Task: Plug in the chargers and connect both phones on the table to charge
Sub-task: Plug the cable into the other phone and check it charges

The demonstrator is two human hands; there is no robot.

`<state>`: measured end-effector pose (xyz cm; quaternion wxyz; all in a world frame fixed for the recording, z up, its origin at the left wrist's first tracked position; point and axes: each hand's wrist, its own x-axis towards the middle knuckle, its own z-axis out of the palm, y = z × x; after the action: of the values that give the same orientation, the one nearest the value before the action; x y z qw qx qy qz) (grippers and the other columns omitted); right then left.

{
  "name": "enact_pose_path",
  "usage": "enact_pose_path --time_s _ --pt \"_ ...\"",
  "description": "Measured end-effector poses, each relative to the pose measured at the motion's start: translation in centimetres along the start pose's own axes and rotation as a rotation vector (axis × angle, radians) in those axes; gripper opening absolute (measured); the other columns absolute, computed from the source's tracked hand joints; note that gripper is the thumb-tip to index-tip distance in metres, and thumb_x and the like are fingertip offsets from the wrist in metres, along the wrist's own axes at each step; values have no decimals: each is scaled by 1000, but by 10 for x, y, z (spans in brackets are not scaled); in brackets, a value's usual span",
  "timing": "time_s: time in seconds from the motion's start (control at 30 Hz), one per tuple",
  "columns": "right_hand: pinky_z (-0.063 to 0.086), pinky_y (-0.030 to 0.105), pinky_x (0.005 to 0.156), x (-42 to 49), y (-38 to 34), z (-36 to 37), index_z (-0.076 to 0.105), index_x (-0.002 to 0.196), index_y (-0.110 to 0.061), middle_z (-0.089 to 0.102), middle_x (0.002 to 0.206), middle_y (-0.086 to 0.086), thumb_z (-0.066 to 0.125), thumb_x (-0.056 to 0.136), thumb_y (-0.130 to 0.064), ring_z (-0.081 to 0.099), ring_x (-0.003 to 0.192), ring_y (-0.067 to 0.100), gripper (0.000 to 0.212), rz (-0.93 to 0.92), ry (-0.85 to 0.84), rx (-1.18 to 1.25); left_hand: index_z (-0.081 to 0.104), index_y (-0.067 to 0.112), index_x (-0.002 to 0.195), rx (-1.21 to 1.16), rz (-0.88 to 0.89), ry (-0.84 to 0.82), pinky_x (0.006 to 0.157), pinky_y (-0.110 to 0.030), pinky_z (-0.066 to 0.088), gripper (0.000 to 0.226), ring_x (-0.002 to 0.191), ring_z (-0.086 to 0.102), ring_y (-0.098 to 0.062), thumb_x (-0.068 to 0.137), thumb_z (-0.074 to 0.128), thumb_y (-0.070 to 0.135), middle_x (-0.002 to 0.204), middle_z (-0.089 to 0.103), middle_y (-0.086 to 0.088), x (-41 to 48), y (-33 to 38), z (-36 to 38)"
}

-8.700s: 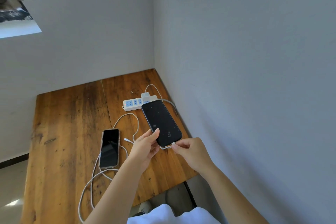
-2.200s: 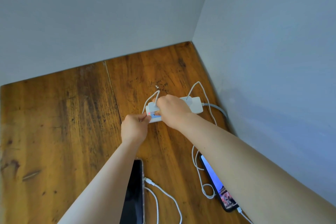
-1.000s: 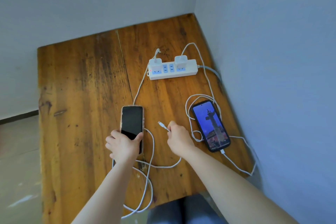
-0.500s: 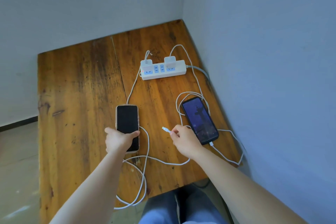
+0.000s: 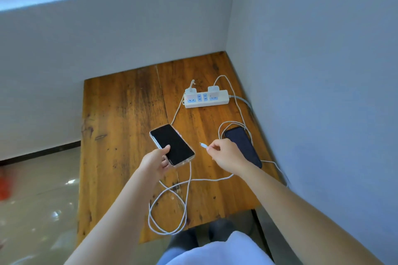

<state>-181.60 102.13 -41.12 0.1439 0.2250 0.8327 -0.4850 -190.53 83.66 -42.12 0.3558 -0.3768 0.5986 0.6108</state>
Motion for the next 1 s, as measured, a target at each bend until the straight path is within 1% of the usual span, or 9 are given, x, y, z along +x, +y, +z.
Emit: enact_pose_path --time_s 0.1,0.2,0.3,0.37,0.47,0.63,0.73,0.9,1.0 --pt "38 14 52 -5 -38 -17 62 79 -20 60 69 -8 52 94 -27 57 63 9 20 -104 46 -31 44 9 123 -169 10 -139 69 -34 55 37 97 68 -30 90 60 9 112 67 -19 -29 15 -3" --pt "39 13 51 -10 -73 -32 56 70 -30 61 69 -9 51 94 -32 58 62 10 24 -202 128 -38 44 10 126 -355 10 -187 59 -34 61 40 94 69 -32 89 60 6 109 68 -20 -50 29 -3" --pt "42 12 57 -17 -97 -38 54 71 -33 64 92 -12 53 93 -34 61 71 10 22 -314 174 -7 45 8 126 -457 9 -217 65 -32 60 41 88 71 -31 88 62 5 102 70 -20 -65 40 -2" --pt "43 12 60 -20 -108 -39 55 76 -33 65 98 -8 54 93 -33 62 76 12 17 -357 168 -16 45 6 127 -498 13 -240 73 -31 59 42 89 70 -30 88 62 6 104 69 -20 -72 46 -3" --pt "45 14 63 -23 -113 -36 55 72 -33 68 93 0 55 92 -31 63 78 15 20 -384 159 -44 44 5 130 -553 16 -258 70 -30 59 44 88 71 -26 89 61 6 109 68 -21 -79 51 -5" --pt "50 22 68 -26 -110 -28 57 66 -28 64 72 1 57 91 -29 60 68 18 26 -339 98 -45 45 9 126 -591 23 -229 71 -34 58 45 94 69 -34 86 64 5 110 67 -20 -80 51 -10" --pt "47 21 61 -24 -110 -22 63 72 -19 57 61 -3 56 92 -29 56 59 14 24 -313 48 -69 46 8 125 -592 18 -209 74 -35 58 44 94 68 -35 86 65 4 108 67 -21 -79 48 -10" --pt "41 15 54 -21 -111 -16 62 65 -24 56 57 -7 56 91 -30 55 56 11 28 -304 88 -68 47 7 125 -589 3 -209 66 -34 57 43 91 68 -35 86 65 5 107 67 -22 -81 45 -9" --pt "39 13 50 -21 -111 -14 64 66 -21 55 55 -7 55 92 -32 55 54 10 29 -306 82 -106 47 6 126 -583 -1 -204 59 -33 55 43 92 68 -34 87 64 5 109 67 -21 -83 45 -7"
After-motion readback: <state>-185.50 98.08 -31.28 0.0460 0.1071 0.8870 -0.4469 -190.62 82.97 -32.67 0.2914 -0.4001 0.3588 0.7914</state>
